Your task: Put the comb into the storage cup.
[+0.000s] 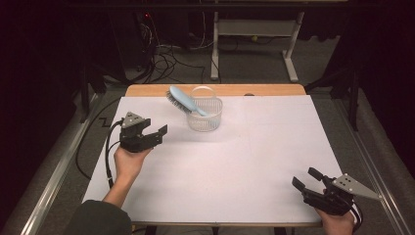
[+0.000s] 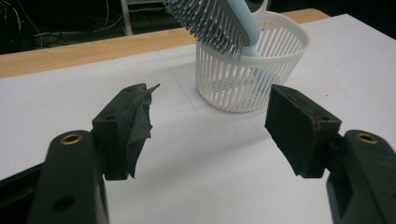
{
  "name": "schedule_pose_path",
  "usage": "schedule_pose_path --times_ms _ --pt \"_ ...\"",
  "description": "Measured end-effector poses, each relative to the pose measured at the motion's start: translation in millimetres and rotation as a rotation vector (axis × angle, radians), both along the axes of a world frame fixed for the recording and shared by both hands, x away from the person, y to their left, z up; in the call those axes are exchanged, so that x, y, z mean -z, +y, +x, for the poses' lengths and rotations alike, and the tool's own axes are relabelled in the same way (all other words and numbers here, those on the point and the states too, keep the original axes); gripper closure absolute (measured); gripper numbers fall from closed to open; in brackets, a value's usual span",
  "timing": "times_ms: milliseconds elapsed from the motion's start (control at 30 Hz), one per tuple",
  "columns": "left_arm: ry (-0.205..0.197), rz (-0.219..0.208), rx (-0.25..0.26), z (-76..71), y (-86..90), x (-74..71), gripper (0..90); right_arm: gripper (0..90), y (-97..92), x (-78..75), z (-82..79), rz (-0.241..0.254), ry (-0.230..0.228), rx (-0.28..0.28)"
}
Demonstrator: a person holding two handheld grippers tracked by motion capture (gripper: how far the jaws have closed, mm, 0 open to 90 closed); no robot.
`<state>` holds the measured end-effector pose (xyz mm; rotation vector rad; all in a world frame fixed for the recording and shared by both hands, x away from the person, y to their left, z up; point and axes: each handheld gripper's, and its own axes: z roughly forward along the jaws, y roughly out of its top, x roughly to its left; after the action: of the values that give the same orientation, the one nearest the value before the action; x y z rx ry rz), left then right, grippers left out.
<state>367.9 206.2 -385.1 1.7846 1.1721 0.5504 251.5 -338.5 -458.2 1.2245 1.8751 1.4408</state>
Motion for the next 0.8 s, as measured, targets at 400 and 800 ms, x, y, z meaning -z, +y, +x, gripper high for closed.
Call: schedule_pose_path --times_ms 400,800 --pt "-0.035 -0.007 0.001 -17.4 10.7 2.5 30.0 26.0 -0.2 0.1 -0.2 0.002 -0.002 0.002" --pt "-0.038 0.007 -0.001 -37.7 22.3 12.1 29.4 26.0 -0.4 0.2 -0.1 0.004 0.000 0.006"
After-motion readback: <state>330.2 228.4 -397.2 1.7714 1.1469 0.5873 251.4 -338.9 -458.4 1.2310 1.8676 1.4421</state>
